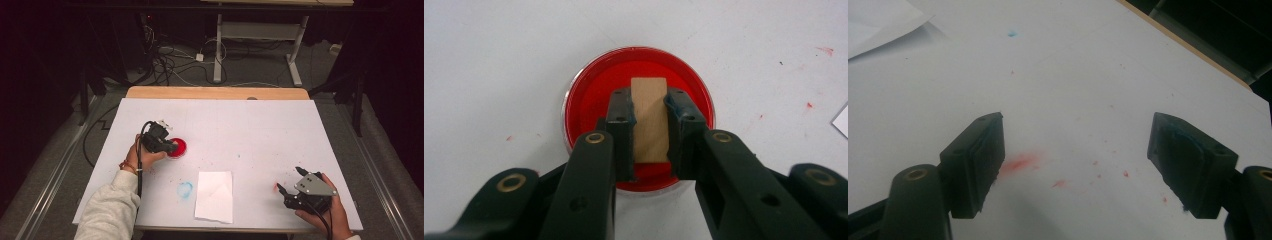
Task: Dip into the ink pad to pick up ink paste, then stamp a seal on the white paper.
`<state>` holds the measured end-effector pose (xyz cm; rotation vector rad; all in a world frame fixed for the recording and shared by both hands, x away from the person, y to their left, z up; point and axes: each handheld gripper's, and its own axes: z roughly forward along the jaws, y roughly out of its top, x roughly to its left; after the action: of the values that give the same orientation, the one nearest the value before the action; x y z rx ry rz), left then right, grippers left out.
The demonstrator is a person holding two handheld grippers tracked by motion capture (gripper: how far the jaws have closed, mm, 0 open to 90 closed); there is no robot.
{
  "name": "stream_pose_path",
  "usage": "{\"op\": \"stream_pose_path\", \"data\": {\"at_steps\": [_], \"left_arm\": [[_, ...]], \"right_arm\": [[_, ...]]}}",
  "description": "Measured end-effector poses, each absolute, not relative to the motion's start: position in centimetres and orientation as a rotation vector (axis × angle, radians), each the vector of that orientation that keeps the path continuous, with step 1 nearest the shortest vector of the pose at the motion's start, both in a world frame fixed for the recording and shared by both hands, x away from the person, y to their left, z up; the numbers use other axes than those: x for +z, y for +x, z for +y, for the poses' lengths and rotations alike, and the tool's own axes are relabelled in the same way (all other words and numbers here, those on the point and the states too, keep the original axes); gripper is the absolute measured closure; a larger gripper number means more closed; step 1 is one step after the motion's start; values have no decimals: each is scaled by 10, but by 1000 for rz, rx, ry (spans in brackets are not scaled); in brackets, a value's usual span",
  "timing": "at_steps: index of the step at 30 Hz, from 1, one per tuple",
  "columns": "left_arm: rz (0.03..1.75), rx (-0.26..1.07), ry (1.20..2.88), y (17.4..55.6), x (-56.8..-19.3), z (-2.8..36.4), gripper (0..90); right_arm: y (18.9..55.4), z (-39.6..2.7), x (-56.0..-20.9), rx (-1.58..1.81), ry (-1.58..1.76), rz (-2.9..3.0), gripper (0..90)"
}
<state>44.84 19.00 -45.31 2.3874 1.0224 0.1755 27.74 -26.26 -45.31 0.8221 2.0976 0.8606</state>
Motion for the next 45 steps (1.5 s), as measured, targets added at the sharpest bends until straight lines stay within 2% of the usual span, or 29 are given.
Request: {"op": "stream_pose_path", "data": {"at_steps": [4,9,20,26,45], "left_arm": [[1002,206,2414,447,-451,187,739],[991,229,2371,443,-445,189,739],[934,307,2270,419,-409,197,739],[884,322,2272,411,-400,194,739],[625,310,2326,376,-380,143,739]], "right_arm": [[282,-261,-453,863,825,2100,237],[284,-259,-454,858,818,2113,236],[283,-256,-453,870,808,2109,237],[284,-256,-454,870,807,2115,237],[277,-264,-451,881,827,2077,233]]}}
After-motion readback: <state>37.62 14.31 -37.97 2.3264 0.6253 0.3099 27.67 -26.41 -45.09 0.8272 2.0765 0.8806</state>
